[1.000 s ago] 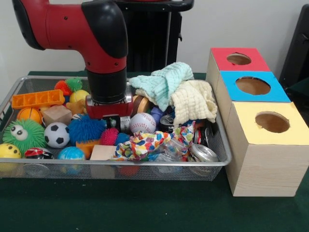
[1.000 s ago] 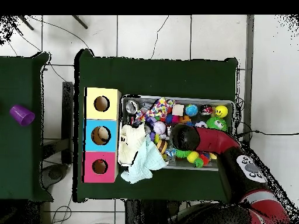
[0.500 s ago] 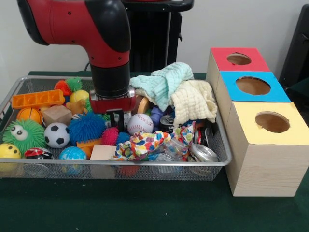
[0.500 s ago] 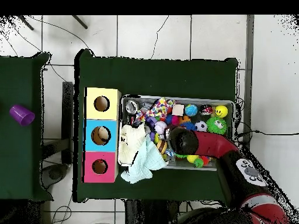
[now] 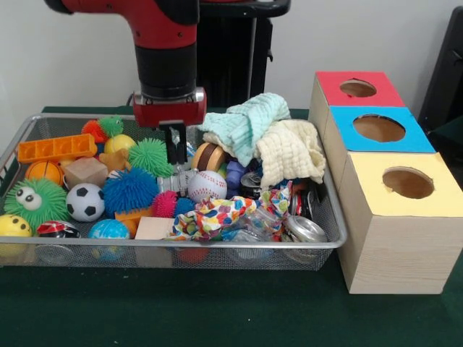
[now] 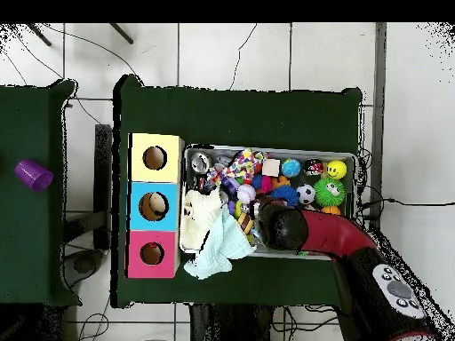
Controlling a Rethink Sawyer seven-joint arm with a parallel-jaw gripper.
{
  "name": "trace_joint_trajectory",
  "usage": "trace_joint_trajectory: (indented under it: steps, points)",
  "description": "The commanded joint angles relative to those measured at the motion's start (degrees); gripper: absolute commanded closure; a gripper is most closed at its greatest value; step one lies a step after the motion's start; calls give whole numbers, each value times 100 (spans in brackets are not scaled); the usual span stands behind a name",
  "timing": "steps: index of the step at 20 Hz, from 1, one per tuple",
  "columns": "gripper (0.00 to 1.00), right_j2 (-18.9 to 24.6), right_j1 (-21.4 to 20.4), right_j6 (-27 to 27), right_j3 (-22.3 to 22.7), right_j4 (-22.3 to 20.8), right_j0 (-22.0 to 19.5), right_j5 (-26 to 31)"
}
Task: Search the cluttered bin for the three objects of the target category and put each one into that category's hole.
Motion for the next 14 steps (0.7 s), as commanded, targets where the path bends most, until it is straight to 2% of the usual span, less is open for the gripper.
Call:
trace_joint_trajectory:
  steps: [1,4,8,11,12,14]
  points:
    - [100,253,-616,887,746,436,-169,295]
    - [100,163,-460,836,572,431,-75,259]
    - [100,192,-68,611,27,411,-18,392]
    - [100,196,155,531,-209,350,3,341]
    - [0,274,163,485,-172,263,-65,90]
    - [0,263,170,495,-194,201,-49,-64]
